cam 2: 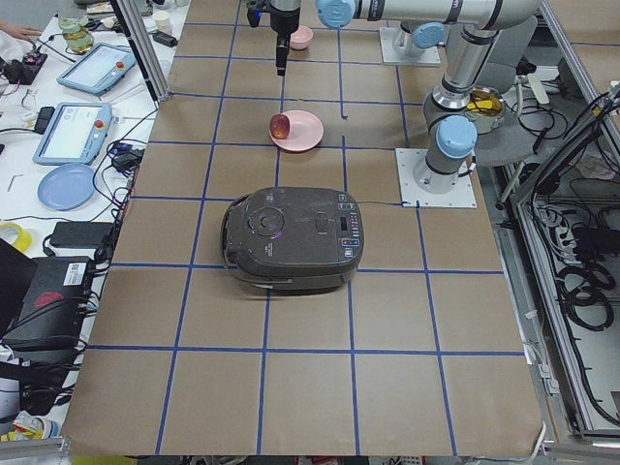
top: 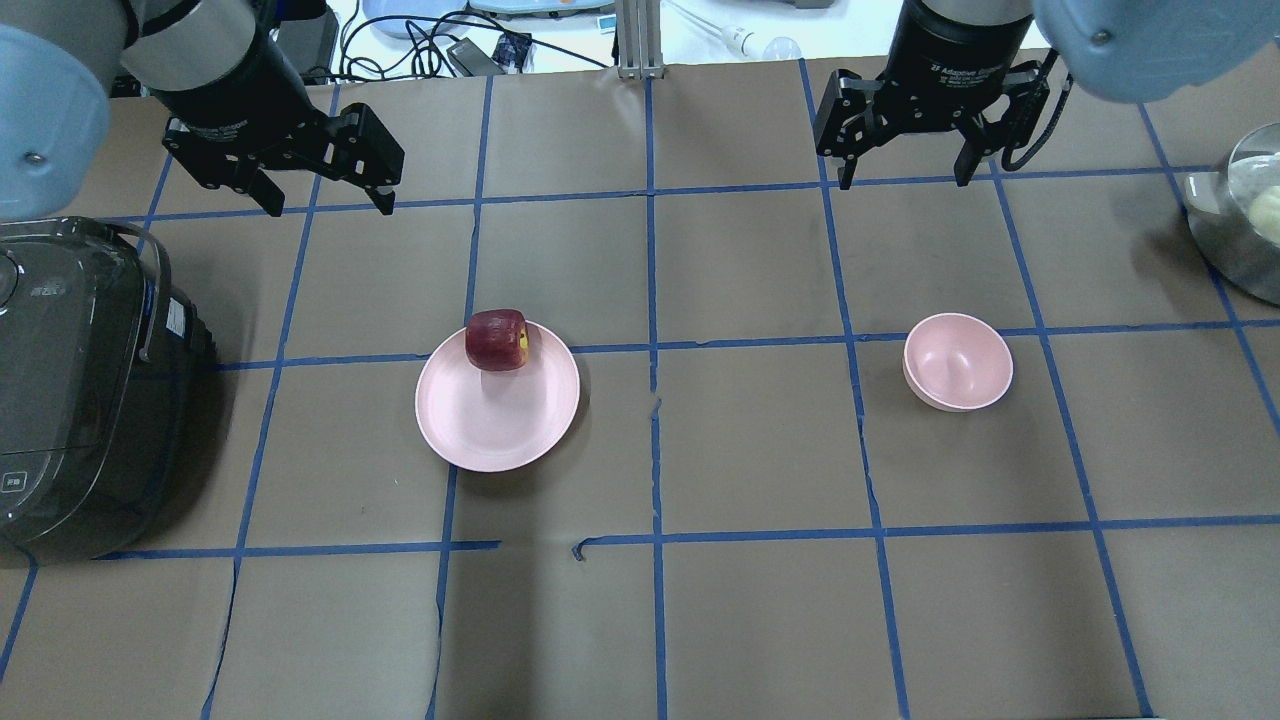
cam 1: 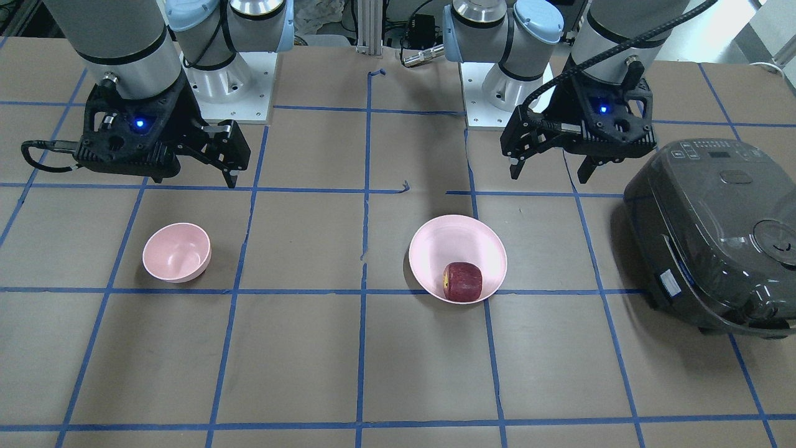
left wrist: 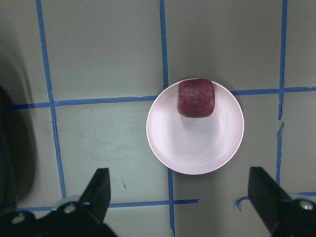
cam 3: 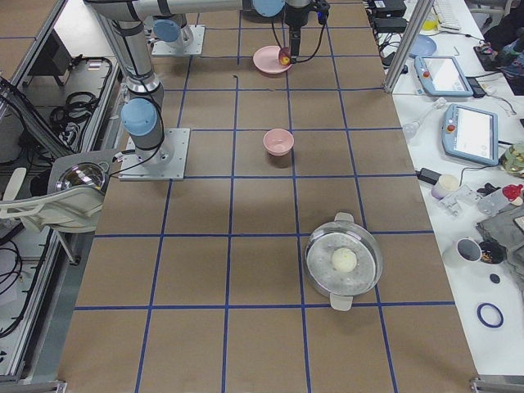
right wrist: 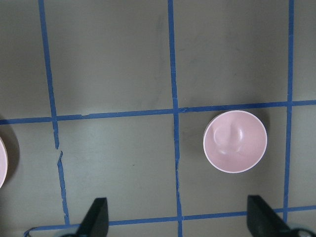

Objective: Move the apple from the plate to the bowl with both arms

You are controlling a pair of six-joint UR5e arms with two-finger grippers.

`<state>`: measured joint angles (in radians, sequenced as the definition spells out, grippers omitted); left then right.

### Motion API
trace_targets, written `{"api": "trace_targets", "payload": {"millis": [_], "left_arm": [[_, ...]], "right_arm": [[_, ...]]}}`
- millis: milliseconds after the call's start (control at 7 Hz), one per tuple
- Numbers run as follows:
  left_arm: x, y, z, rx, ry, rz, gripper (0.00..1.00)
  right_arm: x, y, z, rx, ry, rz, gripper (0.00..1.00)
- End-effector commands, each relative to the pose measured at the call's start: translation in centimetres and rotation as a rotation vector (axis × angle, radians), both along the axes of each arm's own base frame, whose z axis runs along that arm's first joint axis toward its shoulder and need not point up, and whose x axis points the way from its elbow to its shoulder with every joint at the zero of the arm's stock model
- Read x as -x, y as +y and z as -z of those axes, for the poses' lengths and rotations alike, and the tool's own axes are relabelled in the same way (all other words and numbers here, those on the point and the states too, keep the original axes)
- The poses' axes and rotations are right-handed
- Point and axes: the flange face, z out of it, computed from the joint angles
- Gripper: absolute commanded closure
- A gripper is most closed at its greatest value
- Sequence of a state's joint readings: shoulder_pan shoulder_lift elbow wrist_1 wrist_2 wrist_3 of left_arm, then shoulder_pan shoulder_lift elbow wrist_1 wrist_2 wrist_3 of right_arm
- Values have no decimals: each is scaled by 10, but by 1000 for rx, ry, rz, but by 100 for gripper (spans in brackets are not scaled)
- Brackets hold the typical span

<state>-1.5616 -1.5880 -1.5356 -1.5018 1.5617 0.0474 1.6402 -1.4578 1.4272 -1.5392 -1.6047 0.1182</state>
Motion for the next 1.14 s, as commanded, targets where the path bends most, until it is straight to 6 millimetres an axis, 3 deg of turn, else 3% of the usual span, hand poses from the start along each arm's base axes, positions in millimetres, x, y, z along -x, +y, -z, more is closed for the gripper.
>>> {"api": "trace_targets", "payload": {"millis": [0,571,714,857,1000], "left_arm": [[0,0,1,-1,0,0,0],[0,-2,2,-3,2,-1,0],[2,-8,12,-21,1,-12,0],[8,-16,21,-9,5,-25,0],[14,-26,56,-26,9,-51,0]], "right_arm": [[1,2,5,-28,0,2,0],[2,1,7,-27,-2,0,0],[25,-19,47,-89,12,-18,0],[78,-35,88,-99,4,-67,0],[123,-35,128,-102,-2,-19,0]]}}
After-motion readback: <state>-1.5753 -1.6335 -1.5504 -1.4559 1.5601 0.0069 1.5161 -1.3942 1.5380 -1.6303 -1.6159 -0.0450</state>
